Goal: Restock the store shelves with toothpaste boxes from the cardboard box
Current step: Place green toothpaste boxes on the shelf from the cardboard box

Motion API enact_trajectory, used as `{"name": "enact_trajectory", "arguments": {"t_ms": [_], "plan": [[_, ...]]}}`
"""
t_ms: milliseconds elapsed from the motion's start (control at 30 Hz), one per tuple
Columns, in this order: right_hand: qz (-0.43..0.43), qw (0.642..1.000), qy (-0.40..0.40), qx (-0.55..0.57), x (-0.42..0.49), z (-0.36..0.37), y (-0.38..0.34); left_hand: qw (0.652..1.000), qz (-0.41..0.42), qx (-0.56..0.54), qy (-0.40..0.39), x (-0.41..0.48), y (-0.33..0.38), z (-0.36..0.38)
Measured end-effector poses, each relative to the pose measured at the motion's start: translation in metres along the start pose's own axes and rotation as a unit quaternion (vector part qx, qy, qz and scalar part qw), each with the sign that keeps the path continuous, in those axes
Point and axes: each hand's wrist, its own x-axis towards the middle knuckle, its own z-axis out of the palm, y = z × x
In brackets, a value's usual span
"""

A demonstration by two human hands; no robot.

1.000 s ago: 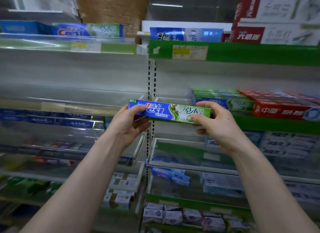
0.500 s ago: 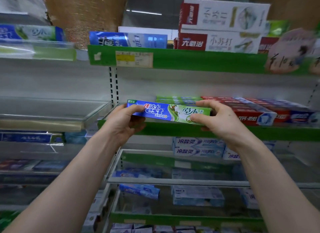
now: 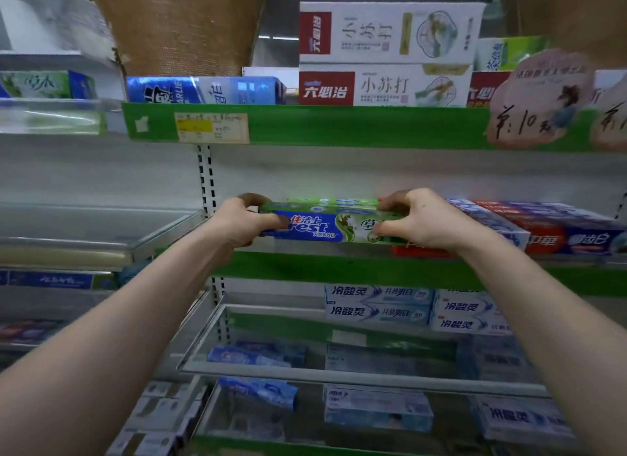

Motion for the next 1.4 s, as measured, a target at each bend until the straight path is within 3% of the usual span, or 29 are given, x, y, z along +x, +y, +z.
{"name": "enact_trajectory", "arguments": {"t_ms": [267, 667, 800, 900, 1033, 1400], "plan": [[-0.008, 0.997, -0.006, -0.08, 0.015, 0.017, 0.011, 0.985, -0.021, 0.167, 0.023, 0.008, -0.004, 0.008], [-0.015, 0.97, -0.025, -0.241, 0.024, 0.02, 0.004, 0.958, -0.022, 0.283, 0.028, 0.024, 0.002, 0.024], [-0.028, 0.96, -0.024, -0.276, 0.026, 0.025, 0.001, 0.929, -0.01, 0.369, 0.029, 0.025, 0.004, 0.026], [-0.036, 0.957, -0.02, -0.288, 0.029, 0.029, 0.001, 0.872, 0.04, 0.484, 0.058, 0.025, 0.005, 0.033], [-0.059, 0.948, 0.004, -0.313, 0.032, 0.033, 0.001, 0.859, 0.1, 0.5, 0.049, 0.027, 0.007, 0.051], [-0.098, 0.956, 0.012, -0.278, 0.034, 0.04, -0.01, 0.826, 0.119, 0.548, 0.059, 0.033, 0.006, 0.065]]}}
